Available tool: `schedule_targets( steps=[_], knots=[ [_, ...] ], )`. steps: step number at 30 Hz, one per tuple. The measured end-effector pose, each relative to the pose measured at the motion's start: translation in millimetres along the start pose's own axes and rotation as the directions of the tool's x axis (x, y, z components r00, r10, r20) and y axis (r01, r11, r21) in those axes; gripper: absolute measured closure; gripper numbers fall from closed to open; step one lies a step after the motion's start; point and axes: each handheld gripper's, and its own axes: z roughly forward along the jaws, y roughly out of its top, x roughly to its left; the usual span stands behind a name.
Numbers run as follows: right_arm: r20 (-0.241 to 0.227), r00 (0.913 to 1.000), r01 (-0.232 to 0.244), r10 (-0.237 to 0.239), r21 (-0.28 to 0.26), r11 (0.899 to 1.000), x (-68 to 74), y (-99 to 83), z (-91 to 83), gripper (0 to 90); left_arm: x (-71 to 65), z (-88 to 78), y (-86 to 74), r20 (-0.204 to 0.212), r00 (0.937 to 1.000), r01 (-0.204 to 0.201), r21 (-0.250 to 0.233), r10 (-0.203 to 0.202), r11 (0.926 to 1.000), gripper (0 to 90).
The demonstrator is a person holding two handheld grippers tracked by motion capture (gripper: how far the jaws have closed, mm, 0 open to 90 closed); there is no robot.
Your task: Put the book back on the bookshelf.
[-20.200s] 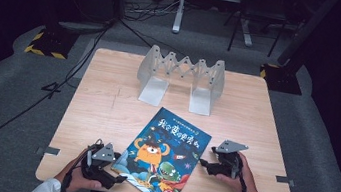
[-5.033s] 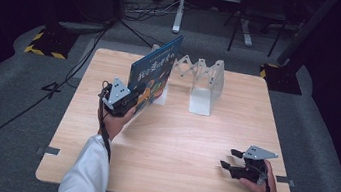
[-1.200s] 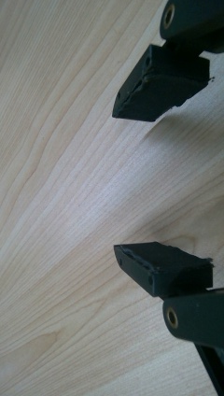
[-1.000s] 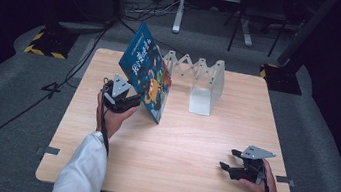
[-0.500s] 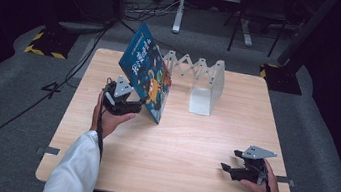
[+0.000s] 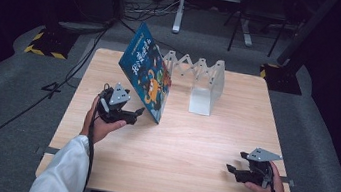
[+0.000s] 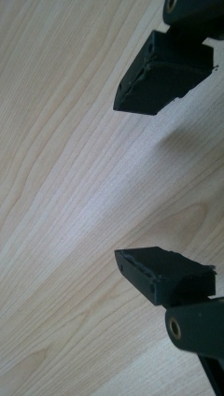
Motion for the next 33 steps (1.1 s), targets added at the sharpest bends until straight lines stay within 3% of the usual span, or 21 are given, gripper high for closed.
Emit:
schedule_targets(
  steps=[2,5,9,15,21,28,33],
  knots=[
    [0.006,0.9999,0.014,-0.014,0.003,1.0,2.8,1.6,-2.4,23.8,-4.2,-4.4,-5.1,0.007,0.9994,-0.034,0.028,0.034,0.999,18.4],
    [0.016,0.9997,0.016,-0.016,0.006,1.0,4.2,2.5,-4.3,23.8,-7.6,-7.1,-8.9,-0.012,0.9984,-0.055,0.054,0.055,0.997,19.1],
    [0.023,0.9996,0.015,-0.015,0.004,1.0,6.4,1.9,-8.6,23.7,-14.6,-14.2,-19.7,-0.014,0.9948,-0.1,0.095,0.101,0.9905,19.0],
    [0.043,0.999,0.013,-0.013,0.004,1.0,6.8,2.8,-9.2,23.4,-21.2,-23.5,-30.1,-0.01,0.9906,-0.135,0.094,0.137,0.9864,19.5],
    [0.045,0.9987,0.024,-0.024,0.008,1.0,8.2,5.4,-8.5,22.7,-25.3,-31.2,-40.9,-0.008,0.9904,-0.136,0.1,0.138,0.9856,19.4],
    [0.052,0.9977,0.041,-0.042,0.017,0.999,7.0,8.8,-10.1,22.6,-28.9,-39.8,-57.3,0.029,0.9884,-0.152,0.124,0.149,0.9807,19.0],
    [0.059,0.9975,0.038,-0.038,0.015,0.999,5.4,7.4,-12.1,22.6,-29.6,-45.9,-71.3,0.026,0.988,-0.155,0.156,0.152,0.9755,18.8]
  ],
)
